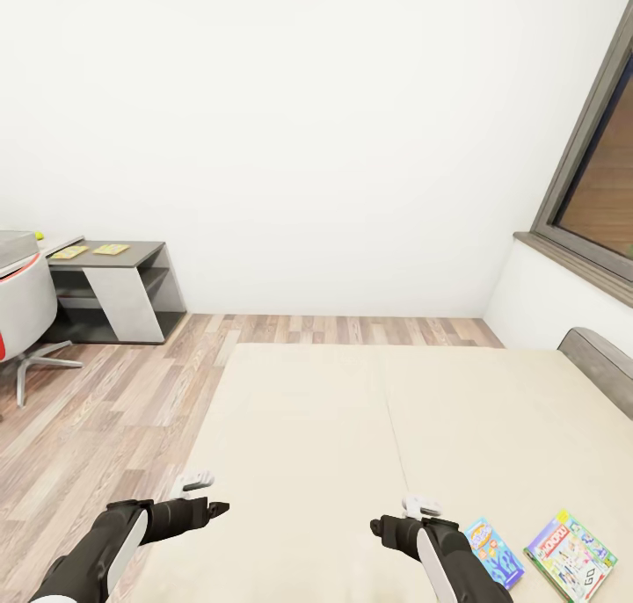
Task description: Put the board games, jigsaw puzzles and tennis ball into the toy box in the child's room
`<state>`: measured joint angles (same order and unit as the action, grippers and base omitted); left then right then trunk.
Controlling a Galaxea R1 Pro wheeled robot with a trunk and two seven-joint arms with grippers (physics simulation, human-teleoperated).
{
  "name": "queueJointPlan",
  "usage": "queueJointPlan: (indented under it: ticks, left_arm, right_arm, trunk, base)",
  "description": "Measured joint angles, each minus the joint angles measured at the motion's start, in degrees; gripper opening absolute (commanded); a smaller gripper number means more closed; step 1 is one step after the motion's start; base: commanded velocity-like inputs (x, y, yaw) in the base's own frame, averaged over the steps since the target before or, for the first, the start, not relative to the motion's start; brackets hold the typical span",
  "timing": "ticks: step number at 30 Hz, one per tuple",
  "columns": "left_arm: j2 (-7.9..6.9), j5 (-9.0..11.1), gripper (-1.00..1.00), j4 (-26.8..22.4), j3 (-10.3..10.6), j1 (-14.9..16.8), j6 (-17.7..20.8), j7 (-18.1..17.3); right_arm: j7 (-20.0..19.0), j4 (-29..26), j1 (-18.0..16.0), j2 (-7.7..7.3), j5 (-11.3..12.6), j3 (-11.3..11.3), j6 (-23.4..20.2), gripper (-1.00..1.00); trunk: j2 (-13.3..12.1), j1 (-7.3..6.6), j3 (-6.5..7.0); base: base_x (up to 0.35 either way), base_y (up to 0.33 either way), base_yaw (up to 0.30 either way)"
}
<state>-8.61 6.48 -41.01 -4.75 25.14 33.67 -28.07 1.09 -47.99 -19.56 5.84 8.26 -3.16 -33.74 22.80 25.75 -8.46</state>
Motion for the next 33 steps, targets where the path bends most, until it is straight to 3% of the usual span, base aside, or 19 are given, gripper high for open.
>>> queueJointPlan:
  ticks: [33]
  left_arm:
    - [0.01,0.0,1.0,0.0,0.0,0.03,0.0,0.0]
  right_arm:
    - [0.0,0.0,0.0,0.0,0.0,0.0,0.0,1.0]
  trunk:
    - [0.0,0.0,0.0]
  base:
    - [-0.02,0.0,0.0]
